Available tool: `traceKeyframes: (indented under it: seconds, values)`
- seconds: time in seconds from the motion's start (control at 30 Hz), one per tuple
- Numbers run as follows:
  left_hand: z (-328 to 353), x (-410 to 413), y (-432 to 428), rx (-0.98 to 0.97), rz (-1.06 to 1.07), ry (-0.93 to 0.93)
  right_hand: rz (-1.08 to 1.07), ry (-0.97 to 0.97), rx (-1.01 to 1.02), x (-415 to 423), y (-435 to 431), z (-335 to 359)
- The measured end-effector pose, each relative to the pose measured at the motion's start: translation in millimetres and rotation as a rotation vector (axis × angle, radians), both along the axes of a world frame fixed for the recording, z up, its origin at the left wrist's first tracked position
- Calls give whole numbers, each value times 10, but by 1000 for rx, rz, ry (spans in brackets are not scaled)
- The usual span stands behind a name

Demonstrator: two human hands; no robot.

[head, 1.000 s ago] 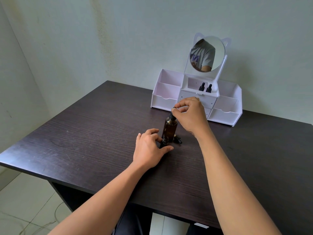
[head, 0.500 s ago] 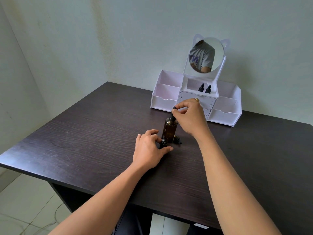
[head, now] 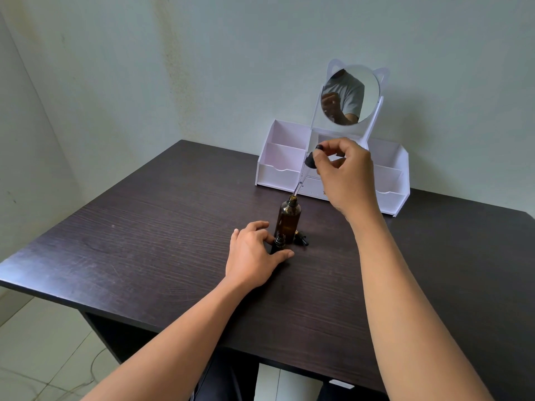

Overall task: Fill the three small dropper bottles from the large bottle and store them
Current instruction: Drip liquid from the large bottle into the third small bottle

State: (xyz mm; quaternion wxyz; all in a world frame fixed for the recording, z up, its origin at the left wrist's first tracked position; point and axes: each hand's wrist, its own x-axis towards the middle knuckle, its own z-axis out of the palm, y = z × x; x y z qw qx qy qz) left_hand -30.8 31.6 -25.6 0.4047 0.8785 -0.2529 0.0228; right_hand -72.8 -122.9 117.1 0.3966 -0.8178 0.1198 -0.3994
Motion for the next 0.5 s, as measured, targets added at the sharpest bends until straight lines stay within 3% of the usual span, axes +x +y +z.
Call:
traceKeyframes:
  seconds: [0.5]
  values:
    - [-1, 6, -4, 7, 7, 1, 97, -86, 109, -270, 209, 91]
